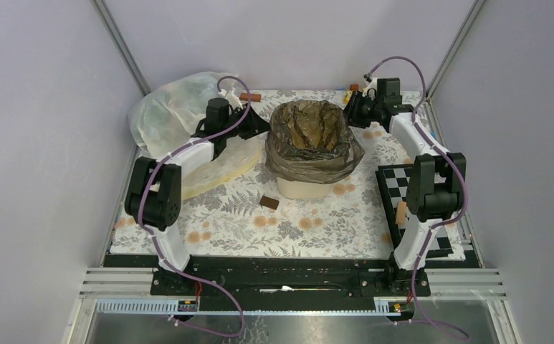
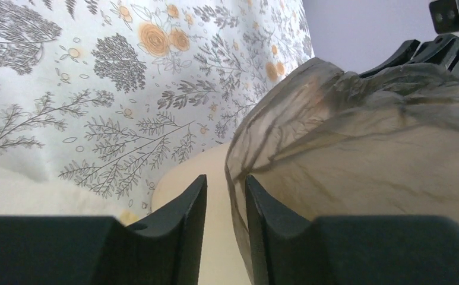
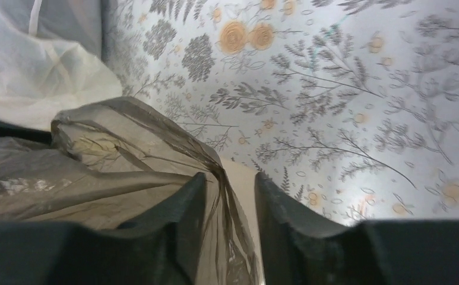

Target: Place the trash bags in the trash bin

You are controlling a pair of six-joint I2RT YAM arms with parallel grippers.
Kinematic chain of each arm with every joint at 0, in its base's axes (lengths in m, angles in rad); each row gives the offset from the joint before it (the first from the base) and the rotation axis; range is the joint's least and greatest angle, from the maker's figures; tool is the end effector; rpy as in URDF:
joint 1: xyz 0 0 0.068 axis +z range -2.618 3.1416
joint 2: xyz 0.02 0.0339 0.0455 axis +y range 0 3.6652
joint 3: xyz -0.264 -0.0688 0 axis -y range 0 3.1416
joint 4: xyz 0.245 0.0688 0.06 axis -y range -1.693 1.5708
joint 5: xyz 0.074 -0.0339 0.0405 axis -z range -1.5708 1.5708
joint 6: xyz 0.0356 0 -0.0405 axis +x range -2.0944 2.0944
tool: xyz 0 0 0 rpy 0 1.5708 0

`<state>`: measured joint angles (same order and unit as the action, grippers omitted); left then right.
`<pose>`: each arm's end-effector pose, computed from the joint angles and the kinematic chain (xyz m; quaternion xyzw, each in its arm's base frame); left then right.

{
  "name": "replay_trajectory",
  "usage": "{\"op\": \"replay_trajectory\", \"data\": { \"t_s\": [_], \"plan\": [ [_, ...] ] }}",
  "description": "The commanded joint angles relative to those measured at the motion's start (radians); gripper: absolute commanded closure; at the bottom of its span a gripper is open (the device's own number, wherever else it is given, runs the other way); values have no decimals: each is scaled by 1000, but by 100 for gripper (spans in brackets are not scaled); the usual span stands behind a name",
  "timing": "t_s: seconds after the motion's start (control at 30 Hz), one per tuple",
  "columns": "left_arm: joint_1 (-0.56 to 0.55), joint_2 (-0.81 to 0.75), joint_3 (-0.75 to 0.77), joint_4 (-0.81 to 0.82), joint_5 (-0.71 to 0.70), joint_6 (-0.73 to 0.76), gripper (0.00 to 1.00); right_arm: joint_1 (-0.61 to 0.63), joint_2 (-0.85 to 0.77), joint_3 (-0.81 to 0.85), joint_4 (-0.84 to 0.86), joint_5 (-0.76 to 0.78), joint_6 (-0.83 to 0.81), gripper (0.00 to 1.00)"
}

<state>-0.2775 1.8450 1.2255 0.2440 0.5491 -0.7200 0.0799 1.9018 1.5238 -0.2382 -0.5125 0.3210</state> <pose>0.4016 -0.1337 0.2360 -0.0258 0.8098 -0.4559 0.3684 0.4386 0.0526 0.2678 -0.0123 0.8670 0.3091 0.3907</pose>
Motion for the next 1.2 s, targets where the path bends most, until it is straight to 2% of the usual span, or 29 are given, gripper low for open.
{"op": "replay_trajectory", "data": {
  "t_s": [0.0, 0.1, 0.2, 0.27, 0.43, 0.63, 0.83, 0.97, 1.03, 1.17],
  "plan": [
    [1, -179, -40, 24, -141, 28, 60, -24, -133, 76, -53, 135, -8, 52],
    [2, -266, -94, 12, -215, 24, 48, -29, -205, 41, -69, 225, -11, 42],
    [3, -361, -168, -7, -265, 9, 40, -29, -291, -24, -56, 291, 4, 29],
    [4, -439, -238, -3, -290, -13, 36, -30, -359, -104, -23, 301, 27, 23],
    [6, -643, -425, 67, -220, -117, 31, -29, -559, -339, 103, 299, 116, 21],
    [9, -799, -558, 49, -108, -227, 13, -29, -756, -539, 184, 252, 209, 17],
    [8, -840, -693, 218, 29, -438, 16, -29, -846, -600, 186, 215, 215, 16],
    [1, -800, -782, 452, 92, -592, 29, -29, -880, -631, 197, 206, 220, 16],
    [-6, -772, -818, 567, 104, -651, 29, -29, -894, -643, 208, 197, 223, 16],
    [-34, -708, -839, 688, 111, -704, 28, -29, -914, -653, 225, 174, 224, 16]
  ]
}}
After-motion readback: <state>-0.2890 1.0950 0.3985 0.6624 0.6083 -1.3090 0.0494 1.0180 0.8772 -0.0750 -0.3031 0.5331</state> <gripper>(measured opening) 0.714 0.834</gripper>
